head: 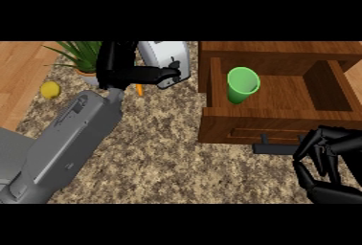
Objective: Pick up the cup, place it into the drawer and close the drawer
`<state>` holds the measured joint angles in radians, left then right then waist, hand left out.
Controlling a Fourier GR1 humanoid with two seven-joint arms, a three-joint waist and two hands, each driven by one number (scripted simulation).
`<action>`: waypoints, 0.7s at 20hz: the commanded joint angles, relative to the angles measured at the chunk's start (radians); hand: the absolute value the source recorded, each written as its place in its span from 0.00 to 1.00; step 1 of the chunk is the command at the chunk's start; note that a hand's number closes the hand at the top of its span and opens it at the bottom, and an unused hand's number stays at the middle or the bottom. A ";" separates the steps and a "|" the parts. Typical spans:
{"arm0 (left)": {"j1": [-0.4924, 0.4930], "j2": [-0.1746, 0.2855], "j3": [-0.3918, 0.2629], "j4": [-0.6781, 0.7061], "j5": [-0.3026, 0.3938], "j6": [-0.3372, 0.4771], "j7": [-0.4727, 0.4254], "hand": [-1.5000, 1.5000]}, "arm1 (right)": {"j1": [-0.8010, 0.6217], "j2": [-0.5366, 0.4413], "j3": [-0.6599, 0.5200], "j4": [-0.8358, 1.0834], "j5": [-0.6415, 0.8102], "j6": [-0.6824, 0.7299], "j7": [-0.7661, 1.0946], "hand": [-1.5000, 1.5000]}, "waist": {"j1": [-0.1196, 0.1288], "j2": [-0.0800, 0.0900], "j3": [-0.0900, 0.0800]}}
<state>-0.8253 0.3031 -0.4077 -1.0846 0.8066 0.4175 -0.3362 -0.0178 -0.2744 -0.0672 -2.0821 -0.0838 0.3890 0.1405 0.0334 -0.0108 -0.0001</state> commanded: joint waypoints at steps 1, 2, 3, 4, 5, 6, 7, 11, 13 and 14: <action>0.175 0.093 0.010 -0.207 0.007 -0.002 0.041 0.00 | -0.053 0.025 0.059 0.043 0.107 -0.048 0.057 1.00 | 0.004 0.003 0.000; 0.207 0.128 0.033 -0.260 0.020 -0.020 0.069 0.00 | 0.031 0.005 0.021 0.053 0.098 0.001 -0.054 1.00 | -0.010 0.004 0.000; 0.244 0.145 0.037 -0.288 0.014 -0.016 0.074 0.00 | -0.031 0.026 0.073 0.049 0.155 -0.037 0.004 1.00 | -0.007 0.005 0.000; 0.285 0.147 0.045 -0.279 -0.002 -0.041 0.039 0.00 | -0.017 0.025 0.048 0.105 0.176 -0.033 -0.076 1.00 | -0.015 0.008 0.000; 0.329 0.164 0.057 -0.267 0.016 -0.101 0.019 0.00 | -0.020 0.024 0.107 0.081 0.223 -0.033 -0.030 1.00 | -0.013 0.008 0.000; 0.358 0.188 0.071 -0.321 0.033 -0.097 0.033 0.00 | -0.029 -0.005 0.102 0.124 0.272 -0.023 -0.085 1.00 | -0.002 0.007 0.000; 0.353 0.172 0.069 -0.312 0.028 -0.097 0.025 0.00 | -0.086 -0.015 0.134 0.136 0.339 -0.036 -0.086 1.00 | -0.001 0.009 0.000; 0.456 0.239 0.112 -0.359 0.061 -0.173 0.011 0.00 | -0.029 -0.079 0.231 0.174 0.565 -0.062 -0.219 1.00 | 0.011 0.007 0.000; 0.499 0.213 0.101 -0.357 0.040 -0.193 -0.030 0.00 | -0.081 -0.089 0.252 0.276 0.634 -0.086 -0.242 1.00 | 0.000 0.012 0.000; 0.568 0.247 0.110 -0.414 0.041 -0.220 -0.040 0.00 | -0.088 -0.083 0.247 0.314 0.649 -0.110 -0.268 1.00 | 0.003 0.010 0.000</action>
<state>-0.3810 0.5158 -0.3131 -1.4244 0.8482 0.2519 -0.3404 -0.0719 -0.3395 0.1389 -1.8825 0.4325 0.3244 -0.0532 0.0341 -0.0018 0.0000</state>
